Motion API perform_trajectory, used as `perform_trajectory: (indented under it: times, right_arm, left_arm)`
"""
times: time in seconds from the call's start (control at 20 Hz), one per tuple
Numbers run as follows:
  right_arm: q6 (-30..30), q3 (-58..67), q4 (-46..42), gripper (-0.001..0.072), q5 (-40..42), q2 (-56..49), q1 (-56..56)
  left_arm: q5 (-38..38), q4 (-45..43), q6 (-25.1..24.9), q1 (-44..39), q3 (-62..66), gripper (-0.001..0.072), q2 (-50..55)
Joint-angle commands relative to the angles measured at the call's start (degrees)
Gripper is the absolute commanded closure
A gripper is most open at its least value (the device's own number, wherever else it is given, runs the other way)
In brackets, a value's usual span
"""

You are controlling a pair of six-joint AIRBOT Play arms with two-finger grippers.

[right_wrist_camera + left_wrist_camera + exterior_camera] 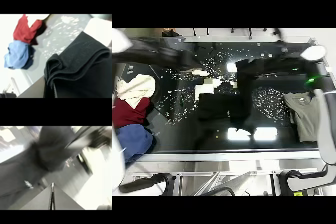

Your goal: Fold the shirts.

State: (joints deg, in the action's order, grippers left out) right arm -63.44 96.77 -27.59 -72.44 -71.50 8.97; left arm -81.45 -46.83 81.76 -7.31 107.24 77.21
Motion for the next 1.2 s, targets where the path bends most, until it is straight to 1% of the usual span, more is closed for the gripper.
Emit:
perform_trajectory:
  times: [0.0, 0.15, 0.2, 0.25, 0.3, 0.4, 0.55, 0.6, 0.65, 0.75, 0.8, 0.85, 0.9, 1.05, 1.15]
  right_arm:
    - [0.0, 0.04, -1.77, 0.0689, 7.87, -6.71, 11.85]
    - [3.74, 0.04, -2.4, 0.0686, 16.2, -14.75, 20.9]
    - [4.26, 0.04, -2.82, 0.0556, 19.15, -17.42, 22.88]
    - [4.26, 0.07, -2.78, 0.0303, 21.73, -19.89, 24.2]
    - [4.26, 0.07, -2.58, 0.0249, 23.08, -21.22, 24.5]
    - [4.24, 0.24, -2.6, 0.025, 23.39, -20.39, 22.91]
    - [3.28, 0.22, -3.98, 0.025, 20.13, -13.05, 15.85]
    - [1.36, 0.22, -6.47, 0.0249, 17.86, -10.49, 12.76]
    - [-1.95, 0.2, -10.82, 0.0249, 15.06, -7.93, 9.11]
    - [-9.7, 0.0, -22.8, 0.0246, 9.2, -4.39, 1.99]
    - [-12.9, -0.72, -28.11, 0.0193, 6.32, -3.48, -1.09]
    - [-15.43, -2.25, -31.69, 0.0049, 3.45, -3.15, -4.04]
    - [-15.91, -4.33, -32.52, 0.0023, 1.64, -3.32, -6.19]
    - [-15.61, -12.35, -32.06, 0.0023, 2.58, -5.2, -8.66]
    - [-12.52, -14.62, -26.99, 0.0023, 3.43, -8.0, -8.31]
  left_arm:
    - [-0.7, 0.04, -1.9, 11.91, -6.32, 0.069, -15.61]
    - [-0.63, 0.04, -3.67, 18.34, -13.09, 0.0691, -23.61]
    - [-0.52, 0.04, -3.82, 19.91, -15.58, 0.0691, -25.68]
    - [-0.33, 0.09, -4.31, 21.03, -17.9, 0.0691, -27.41]
    - [0.13, 0.07, -4.98, 21.92, -20.31, 0.069, -29.03]
    - [1.31, 0.13, -6.03, 23.19, -24.39, 0.0691, -31.45]
    - [1.9, 0.07, -6.99, 23.41, -27.76, 0.0691, -32.94]
    - [2.1, 0.59, -7.04, 23.41, -28.59, 0.069, -32.92]
    - [2.08, 1.05, -7.34, 23.41, -29.22, 0.0691, -32.63]
    - [1.6, 2.01, -7.43, 23.34, -29.33, 0.069, -31.47]
    - [1.33, 1.95, -7.5, 22.95, -28.85, 0.0691, -30.73]
    - [1.27, 1.97, -7.65, 22.36, -28.28, 0.0691, -30.01]
    - [1.18, 1.95, -7.8, 21.4, -27.61, 0.0691, -29.18]
    - [1.38, 1.92, -7.78, 17.4, -25.94, 0.0691, -26.77]
    - [2.05, 1.88, -7.76, 14.32, -25.31, 0.0691, -24.87]
